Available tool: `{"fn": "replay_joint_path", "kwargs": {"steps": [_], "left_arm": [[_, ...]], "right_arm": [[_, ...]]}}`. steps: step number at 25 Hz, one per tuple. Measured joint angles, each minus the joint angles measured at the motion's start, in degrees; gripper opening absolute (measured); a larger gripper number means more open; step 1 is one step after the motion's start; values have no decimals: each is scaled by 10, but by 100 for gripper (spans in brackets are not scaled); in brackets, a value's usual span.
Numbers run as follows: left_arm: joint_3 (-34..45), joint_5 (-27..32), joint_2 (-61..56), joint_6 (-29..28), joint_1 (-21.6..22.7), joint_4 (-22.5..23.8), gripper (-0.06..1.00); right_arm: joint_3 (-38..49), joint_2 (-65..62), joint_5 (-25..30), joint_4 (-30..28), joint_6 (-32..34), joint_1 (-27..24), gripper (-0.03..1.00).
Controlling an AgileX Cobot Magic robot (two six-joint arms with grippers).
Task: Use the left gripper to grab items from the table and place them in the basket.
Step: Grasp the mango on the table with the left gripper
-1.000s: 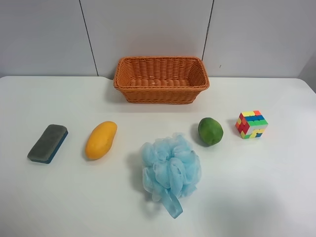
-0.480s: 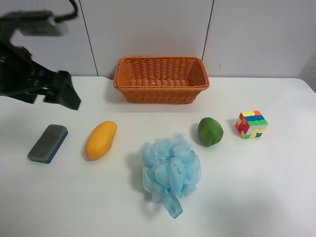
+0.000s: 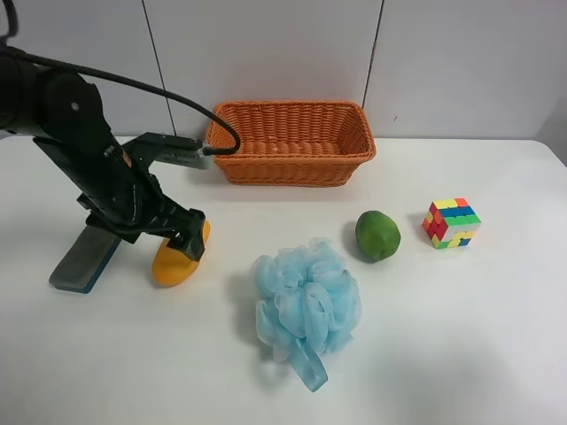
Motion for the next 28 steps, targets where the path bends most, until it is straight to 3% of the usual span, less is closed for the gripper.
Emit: {"fn": "replay_joint_path", "kwargs": {"steps": [8,15,18,23,28], "left_arm": [[0,-88,63,39,0,-20,99],[0,-119,97,49,0,-30,99],[0,-121,103,52,0,-30,90],[0,-121,104,53,0,-30,66],[0,-119,104,53,0,-30,65]], "right_arm": [[0,0,0,0,0,0,99],[0,0,0,0,0,0,99],[0,0,0,0,0,0,99],[0,0,0,0,0,0,99],[0,0,0,0,0,0,99]]}}
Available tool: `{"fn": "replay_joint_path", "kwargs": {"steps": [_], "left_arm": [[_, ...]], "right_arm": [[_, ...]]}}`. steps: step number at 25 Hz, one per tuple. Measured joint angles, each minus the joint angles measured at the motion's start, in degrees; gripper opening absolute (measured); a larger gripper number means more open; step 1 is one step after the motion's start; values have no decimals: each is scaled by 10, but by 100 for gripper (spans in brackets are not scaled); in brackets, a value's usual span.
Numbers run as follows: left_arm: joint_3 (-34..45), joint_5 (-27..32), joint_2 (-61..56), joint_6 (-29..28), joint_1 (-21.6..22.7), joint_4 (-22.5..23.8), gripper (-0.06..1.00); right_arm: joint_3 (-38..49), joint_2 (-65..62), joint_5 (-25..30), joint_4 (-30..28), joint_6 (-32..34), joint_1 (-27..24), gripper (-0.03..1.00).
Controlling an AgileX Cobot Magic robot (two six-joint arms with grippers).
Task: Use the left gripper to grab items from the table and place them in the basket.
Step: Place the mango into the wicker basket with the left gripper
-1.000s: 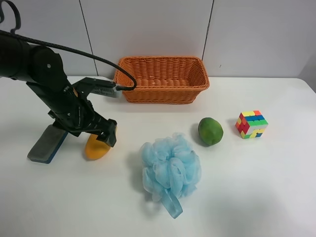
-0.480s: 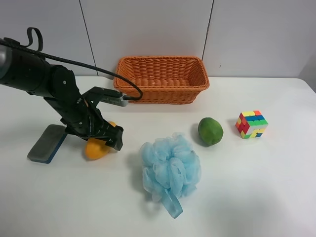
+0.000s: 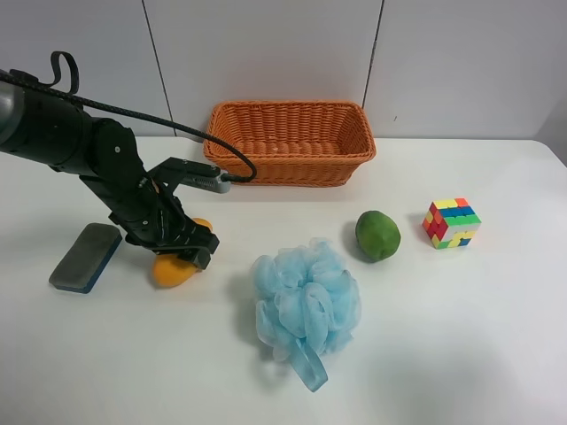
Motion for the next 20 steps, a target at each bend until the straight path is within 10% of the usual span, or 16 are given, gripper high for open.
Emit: {"fn": "replay_joint_path", "kwargs": {"steps": [20], "left_arm": [[-90,52,-87,12,0,20,65]], "right_arm": [[0,0,0,0,0,0,99]]}}
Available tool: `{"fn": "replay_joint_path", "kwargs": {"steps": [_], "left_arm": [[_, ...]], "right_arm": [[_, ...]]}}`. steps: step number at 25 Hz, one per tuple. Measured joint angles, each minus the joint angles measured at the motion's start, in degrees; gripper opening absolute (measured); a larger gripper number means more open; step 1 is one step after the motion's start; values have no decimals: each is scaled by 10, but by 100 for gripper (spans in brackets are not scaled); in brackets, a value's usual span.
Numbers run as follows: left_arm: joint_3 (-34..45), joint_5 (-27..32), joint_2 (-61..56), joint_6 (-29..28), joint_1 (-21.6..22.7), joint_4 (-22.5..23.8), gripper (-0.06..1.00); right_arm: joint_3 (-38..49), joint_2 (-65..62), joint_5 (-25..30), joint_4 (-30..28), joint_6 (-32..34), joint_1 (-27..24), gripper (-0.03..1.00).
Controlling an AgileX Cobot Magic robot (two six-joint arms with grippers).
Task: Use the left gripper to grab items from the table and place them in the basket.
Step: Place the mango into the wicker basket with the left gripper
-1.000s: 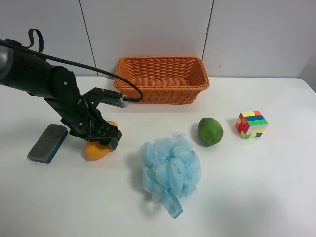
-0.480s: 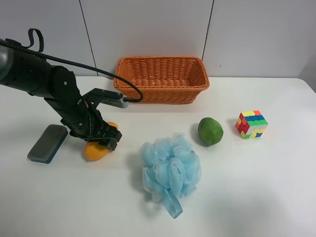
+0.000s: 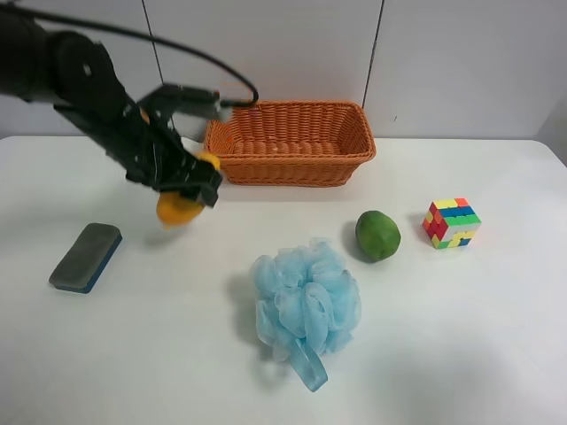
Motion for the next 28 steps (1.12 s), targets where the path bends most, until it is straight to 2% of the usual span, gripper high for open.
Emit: {"fn": "replay_joint_path", "kwargs": {"steps": [6,10,16,22,28], "left_arm": [[-184,-7,10,40,0,51,65],[-289,-19,80,81,0,57,65],[-406,-20,218,139,-8,49,65],[-485,-49,330,174,-20,7,65],[-497,-49,360,183,-28,-2,65]], "right_arm": [[0,0,0,0,0,0,99],[0,0,0,0,0,0,99],[0,0,0,0,0,0,99],[0,0,0,0,0,0,99],[0,0,0,0,0,0,99]]}}
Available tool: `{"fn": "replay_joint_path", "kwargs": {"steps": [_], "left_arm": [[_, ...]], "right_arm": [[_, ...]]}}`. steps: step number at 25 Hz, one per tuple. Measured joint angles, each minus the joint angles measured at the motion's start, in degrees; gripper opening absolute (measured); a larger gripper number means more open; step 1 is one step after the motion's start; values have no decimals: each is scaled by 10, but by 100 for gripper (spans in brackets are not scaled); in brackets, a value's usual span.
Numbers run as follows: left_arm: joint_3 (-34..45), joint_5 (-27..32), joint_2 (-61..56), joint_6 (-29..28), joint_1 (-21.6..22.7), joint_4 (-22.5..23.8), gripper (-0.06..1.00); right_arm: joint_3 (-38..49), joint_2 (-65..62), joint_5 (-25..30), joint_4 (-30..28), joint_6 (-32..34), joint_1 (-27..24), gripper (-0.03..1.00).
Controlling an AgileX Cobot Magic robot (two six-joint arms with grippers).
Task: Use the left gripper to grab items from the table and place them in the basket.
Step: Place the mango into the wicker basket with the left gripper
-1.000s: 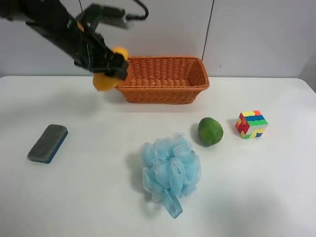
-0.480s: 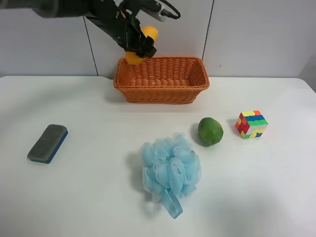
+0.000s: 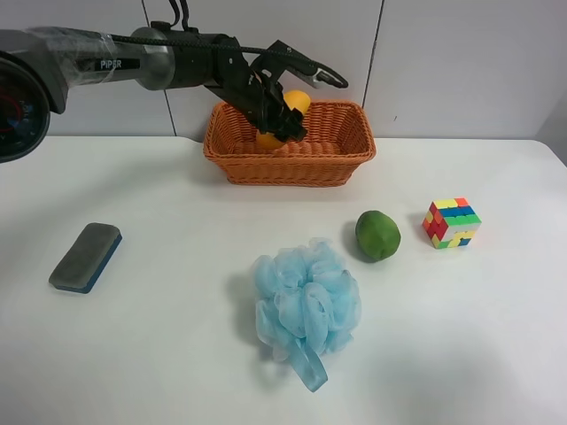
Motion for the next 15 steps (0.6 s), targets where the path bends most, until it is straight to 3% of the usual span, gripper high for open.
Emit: {"fn": "replay_joint_path", "kwargs": {"steps": [8,11,15], "left_arm": [[-1,1,0,12,0,-2,65],[-1,-2,0,12,0,-6,88],[-1,-3,0,12,0,-11,98]], "right_arm": [[0,0,0,0,0,0,99],[0,0,0,0,0,0,99],[0,0,0,0,0,0,99]]}}
